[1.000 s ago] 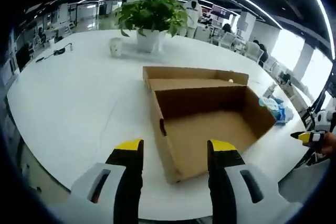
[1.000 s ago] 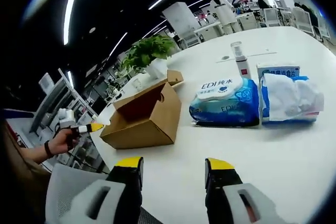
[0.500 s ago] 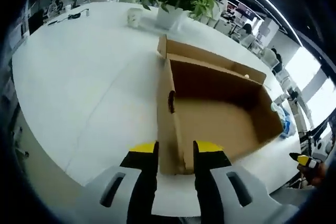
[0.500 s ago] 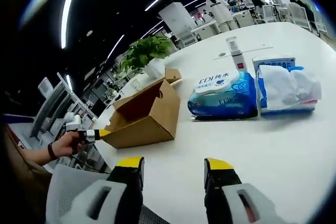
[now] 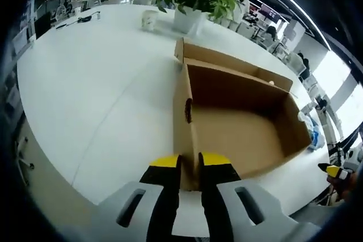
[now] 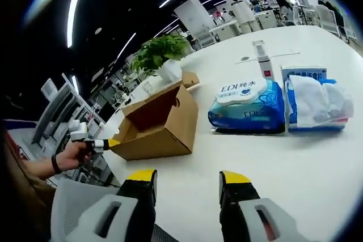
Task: Operate the shoe box by opening the lid, removing the specified soft item, and placing it in the target area until the item is outside and the box remains undamaged.
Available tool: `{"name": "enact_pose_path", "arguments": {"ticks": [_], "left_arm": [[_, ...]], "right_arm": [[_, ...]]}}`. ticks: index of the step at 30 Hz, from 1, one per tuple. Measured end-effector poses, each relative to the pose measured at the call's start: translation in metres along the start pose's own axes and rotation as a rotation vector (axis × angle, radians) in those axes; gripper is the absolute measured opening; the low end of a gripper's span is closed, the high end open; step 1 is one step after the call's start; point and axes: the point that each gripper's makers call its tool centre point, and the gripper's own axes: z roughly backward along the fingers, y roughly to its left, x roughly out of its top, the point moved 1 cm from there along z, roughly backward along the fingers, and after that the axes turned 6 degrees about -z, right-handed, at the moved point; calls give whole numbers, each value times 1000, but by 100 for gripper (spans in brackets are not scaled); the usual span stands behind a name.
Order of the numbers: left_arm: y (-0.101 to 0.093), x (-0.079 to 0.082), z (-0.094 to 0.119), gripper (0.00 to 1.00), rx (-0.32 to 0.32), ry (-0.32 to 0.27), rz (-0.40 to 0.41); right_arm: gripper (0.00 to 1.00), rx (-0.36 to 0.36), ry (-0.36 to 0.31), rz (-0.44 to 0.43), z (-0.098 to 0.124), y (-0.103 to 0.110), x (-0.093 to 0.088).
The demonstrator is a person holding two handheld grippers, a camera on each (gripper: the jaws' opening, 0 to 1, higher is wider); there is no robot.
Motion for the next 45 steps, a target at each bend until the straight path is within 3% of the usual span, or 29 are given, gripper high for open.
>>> {"name": "enact_pose_path", "arguments": {"ticks": [4,9,13,15,18,24,34,45], "left_arm": [[0,0,-4,12,-2,-4,-2],[3,0,-6,12,-9,-4,12],[2,1,-6,12,-11,-5,20],[2,1,-7,12,-10,-5,22],[3,0,-8,12,-15,-4,41],[3,0,-7,12,-19,-3,39],[2,-1,-6,12,-16,4,34],[1,-2,-6,12,-15,6,34]], "right_arm": [[41,13,-14,29,-17,16,25],[42,-1,-30,134,-48,41,73],[43,1,-47,169,-74,56,103],[43,3,-48,181,-86,59,114],[43,-31,-6,309,-108,61,127],[43,-71,19,327,-147,62,154],[43,-176,72,343,-195,51,181],[40,-245,152,328,-230,25,189]]}}
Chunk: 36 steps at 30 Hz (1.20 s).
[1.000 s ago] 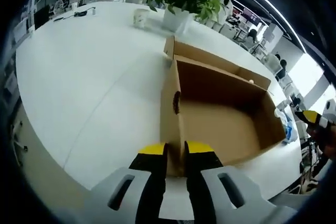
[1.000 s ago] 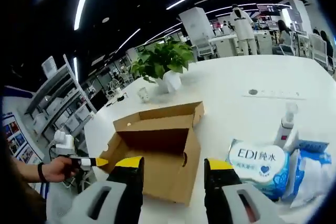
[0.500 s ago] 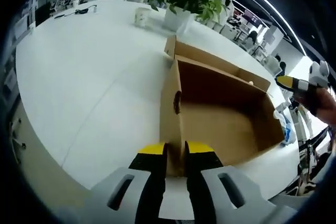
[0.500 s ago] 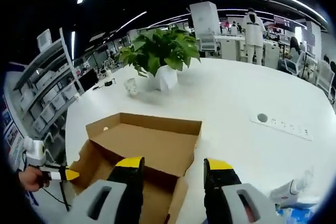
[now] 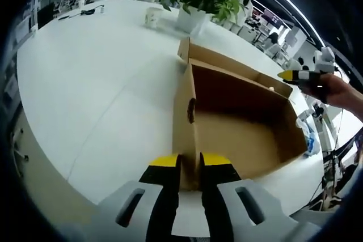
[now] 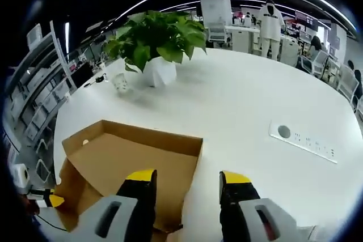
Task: Operate the shoe box by opening the lid, removing the specified soft item, and placing it in the target area until the item is outside and the box remains undamaged.
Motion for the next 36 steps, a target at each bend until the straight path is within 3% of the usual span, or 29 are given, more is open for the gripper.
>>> {"name": "enact_pose_path", "arguments": {"ticks": [6,11,22,26,29,36], "left_arm": [[1,0,0,12,-5,5,18],[0,0,0,12,-2,9,7],[0,0,0,12,-1,9,-1],[1,0,0,12,0,12,-9],[0,0,0,12,2,14,-13],[-1,0,-1,12,10,18,-35]], "right_arm": [[30,-31,13,-54,-21,-7,0],[28,-55,51,-65,-41,-11,-2],[19,-74,182,-10,-72,-14,-14],[3,-83,202,3,-77,-15,-12],[2,-94,222,10,-77,-18,-13],[0,-112,199,8,-69,-20,-6]]}}
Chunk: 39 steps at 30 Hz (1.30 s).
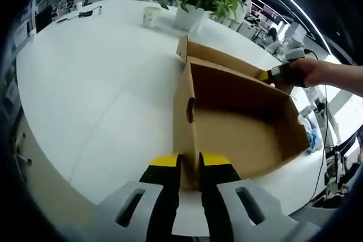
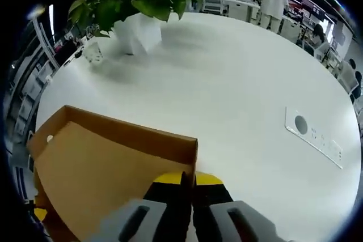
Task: Operate the shoe box by opening the lid, removing the specified soft item, and placing it in the target area until the item is outside and the box remains undamaged.
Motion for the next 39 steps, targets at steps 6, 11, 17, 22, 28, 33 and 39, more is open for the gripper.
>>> {"name": "enact_pose_path", "arguments": {"ticks": [6,11,17,22,28,33,39], "left_arm": [[0,0,-1,12,5,0,-27],[1,0,0,11,14,-2,-32],[3,0,0,10,22,2,-30],[4,0,1,9,34,2,-40],[6,0,0,7,47,0,-48],[7,0,0,6,58,-4,-63],[8,1,-1,5,71,-8,-79]], "right_arm": [[0,-8,-17,6,11,0,4],[0,-5,-38,28,22,2,8],[0,-5,-66,26,35,3,15],[0,-2,-93,32,47,7,20],[0,0,-127,49,61,8,25],[0,-2,-150,58,73,8,27],[0,-4,-189,71,90,10,29]]}}
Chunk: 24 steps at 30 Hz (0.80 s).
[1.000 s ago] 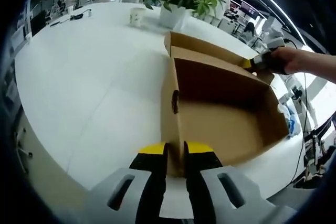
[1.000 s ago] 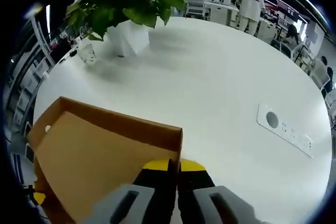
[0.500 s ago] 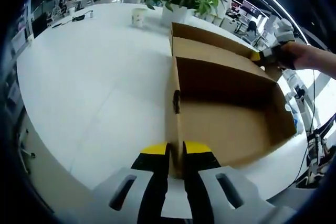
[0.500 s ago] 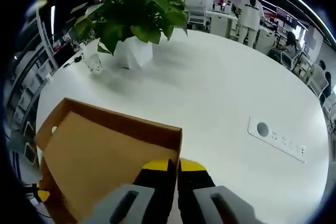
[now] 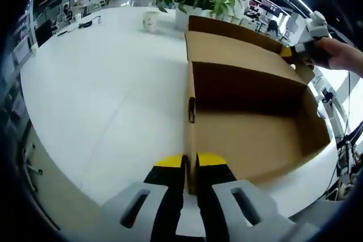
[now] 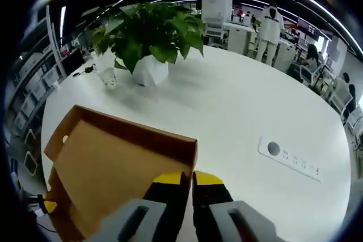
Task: Operate the shoe box by opening the lid, removing the specified soft item, and placing it in the target area until the item is outside and the box remains undamaged.
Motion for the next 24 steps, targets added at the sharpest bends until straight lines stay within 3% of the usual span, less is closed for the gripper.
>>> {"name": "enact_pose_path", "arguments": {"ticks": [24], "left_arm": [[-3,0,0,5,15,0,-40]], "right_arm": [[0,-24,-149,-41,57,2,6]]}}
